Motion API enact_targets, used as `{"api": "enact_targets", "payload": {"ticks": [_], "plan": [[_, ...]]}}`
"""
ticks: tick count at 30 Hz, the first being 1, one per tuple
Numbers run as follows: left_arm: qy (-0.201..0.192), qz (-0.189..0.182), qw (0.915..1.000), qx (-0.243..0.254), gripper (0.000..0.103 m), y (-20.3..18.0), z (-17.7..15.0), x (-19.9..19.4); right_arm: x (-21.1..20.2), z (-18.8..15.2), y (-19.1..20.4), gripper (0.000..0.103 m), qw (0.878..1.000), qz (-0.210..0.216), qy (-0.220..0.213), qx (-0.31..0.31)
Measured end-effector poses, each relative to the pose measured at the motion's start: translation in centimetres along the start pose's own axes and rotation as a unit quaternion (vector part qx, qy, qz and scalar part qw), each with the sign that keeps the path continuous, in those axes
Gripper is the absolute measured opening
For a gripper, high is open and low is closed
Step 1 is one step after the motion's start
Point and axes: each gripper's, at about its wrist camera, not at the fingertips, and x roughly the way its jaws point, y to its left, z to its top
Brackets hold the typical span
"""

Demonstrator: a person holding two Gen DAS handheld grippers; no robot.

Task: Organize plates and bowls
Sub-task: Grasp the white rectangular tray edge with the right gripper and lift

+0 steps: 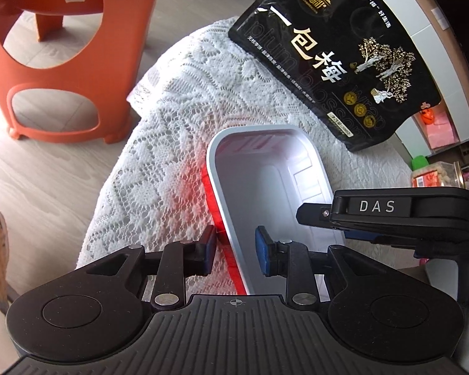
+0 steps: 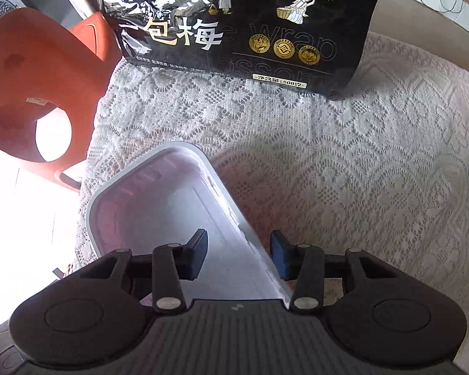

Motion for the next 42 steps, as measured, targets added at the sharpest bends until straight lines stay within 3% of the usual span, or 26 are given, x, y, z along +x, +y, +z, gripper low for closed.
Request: {"api": "enact_targets", "payload": {"ticks": [4,7,13,17,19,21,25,26,32,37,42], "plan": [[-0.018,0.010,0.9995,0.022,0.029,-0.8,-0.3,-0.8,-1.0,-0.9,0.0,0.044,1.000,0.012,-0.009,0.000],[-0.088,-0.001,0.9939,0.067,0.029,-2.4,-1.0,-3.6,-3.3,-2.0,-0.7,0.044,0.999,0.035,-0.031,0.011],[-0.218,-0.055,0.9637,0.144,0.030,-6.3,-3.7,-12.0,-11.4,-5.2,-2.7,0.045,0.989,0.089,-0.119,0.015],[-0.253,-0.095,0.9425,0.196,0.032,-9.2,-6.8,-16.4,-16.7,-9.1,-4.3,0.047,0.982,0.096,-0.160,0.008],[-0.255,-0.109,0.9366,0.214,0.034,-10.4,-8.4,-17.3,-18.6,-11.4,-5.7,0.047,0.979,0.104,-0.174,0.006],[-0.234,-0.114,0.9381,0.229,0.035,-11.3,-9.8,-16.5,-19.7,-13.7,-7.4,0.048,0.976,0.103,-0.190,0.010],[-0.113,-0.102,0.9606,0.233,0.023,-11.8,-11.2,-10.4,-18.1,-16.4,-10.2,0.048,0.982,0.049,-0.181,0.012],[-0.098,-0.102,0.9637,0.227,0.023,-11.5,-11.4,-9.4,-17.5,-16.9,-10.9,0.048,0.984,0.037,-0.176,0.017],[-0.135,-0.093,0.9625,0.217,0.022,-10.6,-10.7,-9.9,-18.7,-18.3,-13.5,0.048,0.973,0.065,-0.217,0.034],[-0.122,-0.084,0.9649,0.217,0.023,-11.3,-10.6,-9.2,-18.9,-16.8,-13.7,0.048,0.965,0.064,-0.248,0.052],[-0.111,-0.085,0.9598,0.243,0.023,-11.7,-11.7,-8.3,-15.8,-13.9,-13.7,0.048,0.966,0.087,-0.222,0.101]]}}
